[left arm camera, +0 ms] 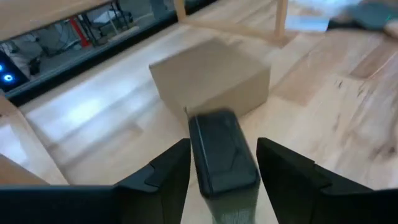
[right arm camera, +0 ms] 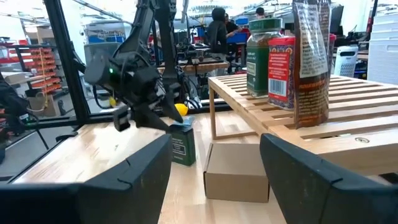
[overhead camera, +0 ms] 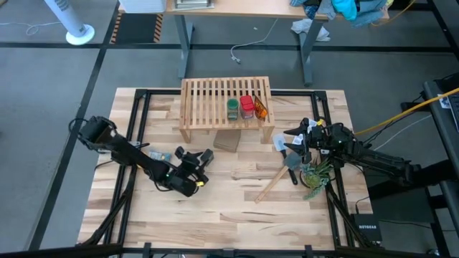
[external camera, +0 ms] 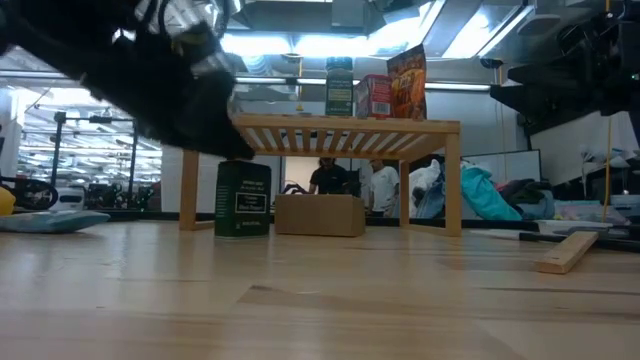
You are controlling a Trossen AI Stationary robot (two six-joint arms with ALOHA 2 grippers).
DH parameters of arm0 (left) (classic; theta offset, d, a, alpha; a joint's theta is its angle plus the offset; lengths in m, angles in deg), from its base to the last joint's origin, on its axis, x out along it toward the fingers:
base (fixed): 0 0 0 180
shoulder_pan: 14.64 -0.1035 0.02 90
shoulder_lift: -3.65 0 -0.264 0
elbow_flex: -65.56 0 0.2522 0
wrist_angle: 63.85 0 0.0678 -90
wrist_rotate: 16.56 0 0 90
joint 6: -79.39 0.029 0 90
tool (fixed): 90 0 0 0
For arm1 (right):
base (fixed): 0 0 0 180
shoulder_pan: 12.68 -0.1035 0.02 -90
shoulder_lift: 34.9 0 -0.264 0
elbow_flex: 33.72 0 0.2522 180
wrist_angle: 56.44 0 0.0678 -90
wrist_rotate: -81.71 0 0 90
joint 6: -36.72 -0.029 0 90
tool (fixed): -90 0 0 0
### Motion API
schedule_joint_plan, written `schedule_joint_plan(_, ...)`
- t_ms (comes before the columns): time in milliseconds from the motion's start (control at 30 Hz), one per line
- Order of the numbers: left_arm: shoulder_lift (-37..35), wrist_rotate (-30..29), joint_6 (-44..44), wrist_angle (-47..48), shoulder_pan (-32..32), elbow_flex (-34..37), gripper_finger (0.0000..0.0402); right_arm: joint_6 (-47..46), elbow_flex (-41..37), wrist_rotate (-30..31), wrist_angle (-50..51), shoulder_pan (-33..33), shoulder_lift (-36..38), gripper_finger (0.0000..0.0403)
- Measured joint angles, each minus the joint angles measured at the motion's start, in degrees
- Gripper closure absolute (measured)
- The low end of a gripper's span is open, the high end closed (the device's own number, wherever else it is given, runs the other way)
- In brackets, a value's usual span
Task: Shelf spices
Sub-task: Remove the black seasoning can from the shelf
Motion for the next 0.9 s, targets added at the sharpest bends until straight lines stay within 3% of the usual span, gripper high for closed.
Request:
schedule_joint_plan(433,-10.84,-4.86,13.77,-1.44,-1.59,0.00,0.0224,0.02,0.00,-4.06,-0.09,0.00,0.00,0.0152)
schedule_joint_plan(567,-10.87,-0.46,16.07,-4.75,-3.83,-0.02,0.0224,-0.45,0.00,-4.07,-0.06,0.00,0.02,0.0152)
schedule_joint_plan(667,-10.83,3.91,13.14,-3.62,-2.72,-0.02,0.0224,-1.41,0.00,-5.27,0.11,0.00,0.01,0.0152)
schedule_joint_plan(900,-10.64,4.39,6.87,-3.33,4.82,-0.02,0.0256,-1.49,0.00,-7.65,0.41,0.00,0.00,0.0152)
